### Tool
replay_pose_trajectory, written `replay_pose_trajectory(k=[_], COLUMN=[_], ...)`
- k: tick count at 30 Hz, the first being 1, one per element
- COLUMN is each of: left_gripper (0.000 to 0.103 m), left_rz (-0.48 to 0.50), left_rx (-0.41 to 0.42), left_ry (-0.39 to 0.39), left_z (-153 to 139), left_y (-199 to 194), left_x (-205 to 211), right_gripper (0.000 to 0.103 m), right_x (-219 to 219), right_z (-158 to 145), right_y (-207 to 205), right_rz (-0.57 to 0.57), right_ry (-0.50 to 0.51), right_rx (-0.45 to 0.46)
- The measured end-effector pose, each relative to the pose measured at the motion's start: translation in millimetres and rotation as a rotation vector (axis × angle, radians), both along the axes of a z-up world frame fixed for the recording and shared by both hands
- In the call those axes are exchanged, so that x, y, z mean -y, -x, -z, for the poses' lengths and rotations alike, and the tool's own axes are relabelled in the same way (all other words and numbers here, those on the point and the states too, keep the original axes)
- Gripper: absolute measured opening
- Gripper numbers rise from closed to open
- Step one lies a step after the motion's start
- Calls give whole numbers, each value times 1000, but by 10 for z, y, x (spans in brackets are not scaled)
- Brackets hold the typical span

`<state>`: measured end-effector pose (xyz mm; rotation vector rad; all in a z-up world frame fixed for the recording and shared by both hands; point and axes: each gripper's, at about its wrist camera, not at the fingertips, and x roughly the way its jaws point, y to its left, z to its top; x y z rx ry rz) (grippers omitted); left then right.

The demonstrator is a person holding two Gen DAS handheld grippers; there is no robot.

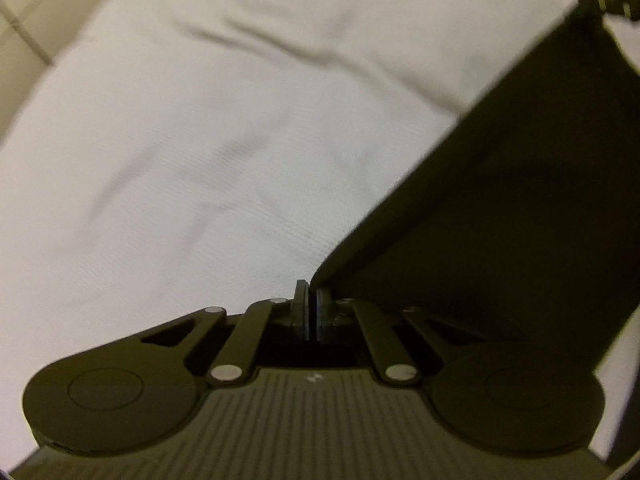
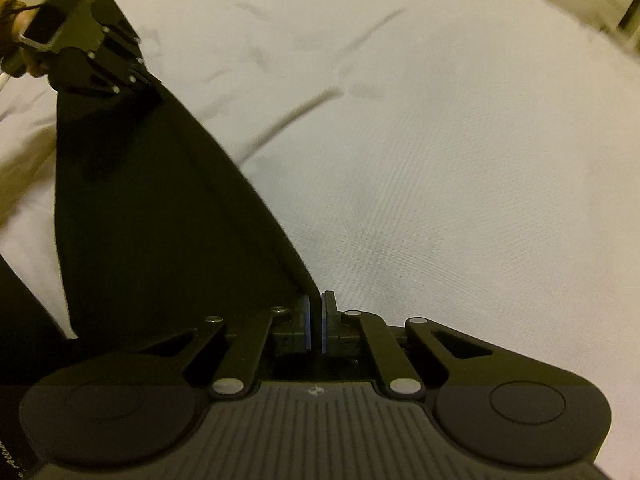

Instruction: Fold clothes

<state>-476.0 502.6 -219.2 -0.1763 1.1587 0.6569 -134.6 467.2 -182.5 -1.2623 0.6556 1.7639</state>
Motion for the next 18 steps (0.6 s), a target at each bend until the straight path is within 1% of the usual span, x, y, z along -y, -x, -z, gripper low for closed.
replay_pose_trajectory(k=[3,6,7,9,11,12,13,14,16,17,18], left_gripper=[1,1,1,1,1,1,2,2,10,10,11], left_rz=[-73,-116,-130,-157,-177,-202,-225,-237,-249,-258,-270], left_rx=[72,103,110,120,114,117,113,93,44,40,42], left_ry=[-50,-59,-45,12,75,131,186,226,295,324,352], left_z=[-461,-810,-887,-969,-958,-892,-803,-681,-436,-372,-321], left_y=[198,415,486,620,741,813,860,884,905,916,932], left_x=[461,1136,1349,1823,2251,2447,2591,2725,2964,3038,3107], right_gripper=[2,2,2,1,1,1,1,1,6,17,30], right_x=[419,987,1234,1640,2111,2350,2554,2756,3079,3215,3334], right_z=[-251,-490,-569,-656,-704,-717,-662,-603,-366,-207,-85], right_y=[128,330,415,573,723,785,867,950,1115,1172,1209], right_rz=[10,43,59,73,103,120,137,153,173,191,213], right_ry=[-94,-163,-176,-190,-174,-161,-129,-96,-20,35,70], right_rx=[29,44,42,61,69,68,67,66,84,102,130])
